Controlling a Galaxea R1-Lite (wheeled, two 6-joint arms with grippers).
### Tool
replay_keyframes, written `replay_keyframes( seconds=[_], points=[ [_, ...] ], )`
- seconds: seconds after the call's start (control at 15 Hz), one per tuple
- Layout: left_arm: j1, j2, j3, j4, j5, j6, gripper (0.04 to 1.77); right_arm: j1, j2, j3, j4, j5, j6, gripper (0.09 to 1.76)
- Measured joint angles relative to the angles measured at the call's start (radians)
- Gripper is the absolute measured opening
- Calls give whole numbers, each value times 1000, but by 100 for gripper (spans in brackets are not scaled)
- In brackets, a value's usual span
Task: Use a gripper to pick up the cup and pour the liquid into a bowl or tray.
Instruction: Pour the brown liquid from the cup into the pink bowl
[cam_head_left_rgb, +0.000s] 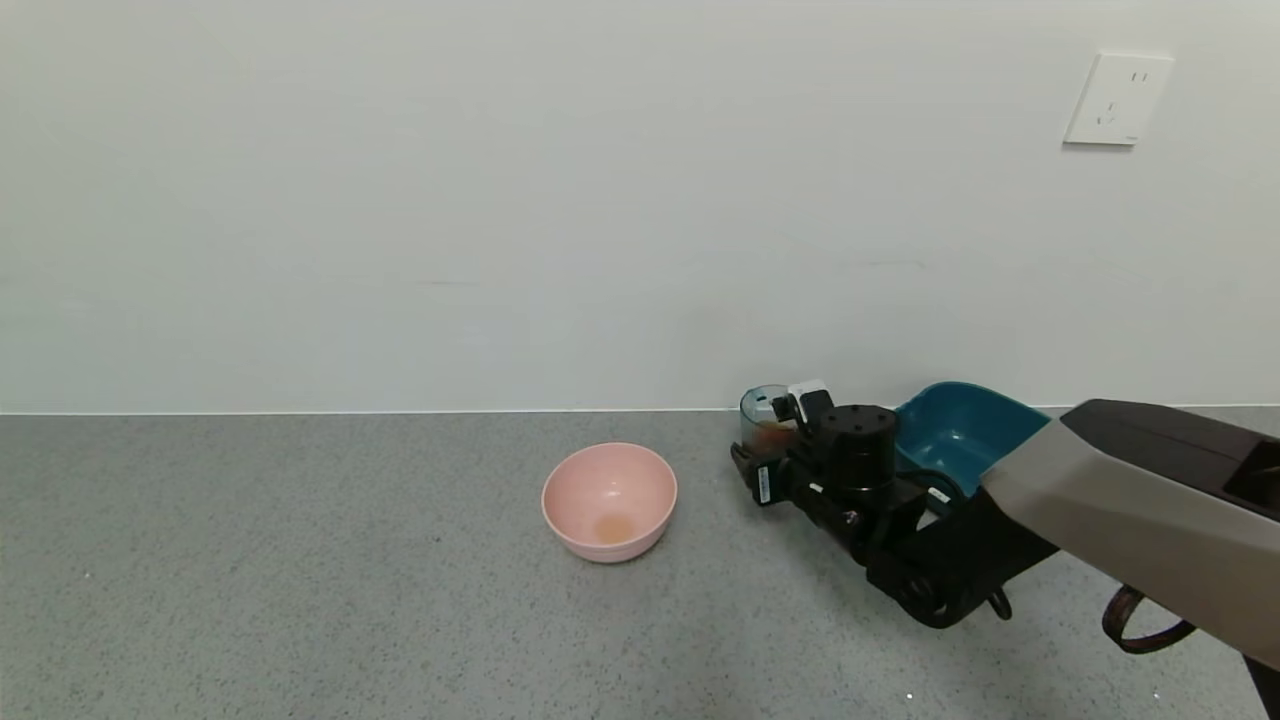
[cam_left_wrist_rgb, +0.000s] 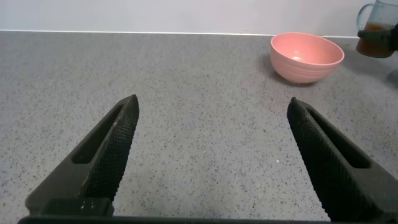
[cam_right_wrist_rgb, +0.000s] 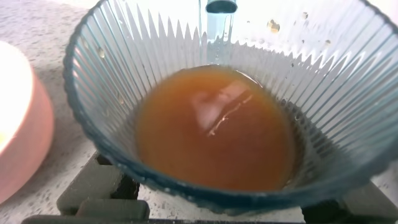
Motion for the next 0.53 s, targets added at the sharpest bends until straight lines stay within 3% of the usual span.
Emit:
replay_keyframes(
  seconds=[0.53],
  points=[
    [0,0,0,0,0,0,172,9,-40,-11,24,79,-176,137]
  ],
)
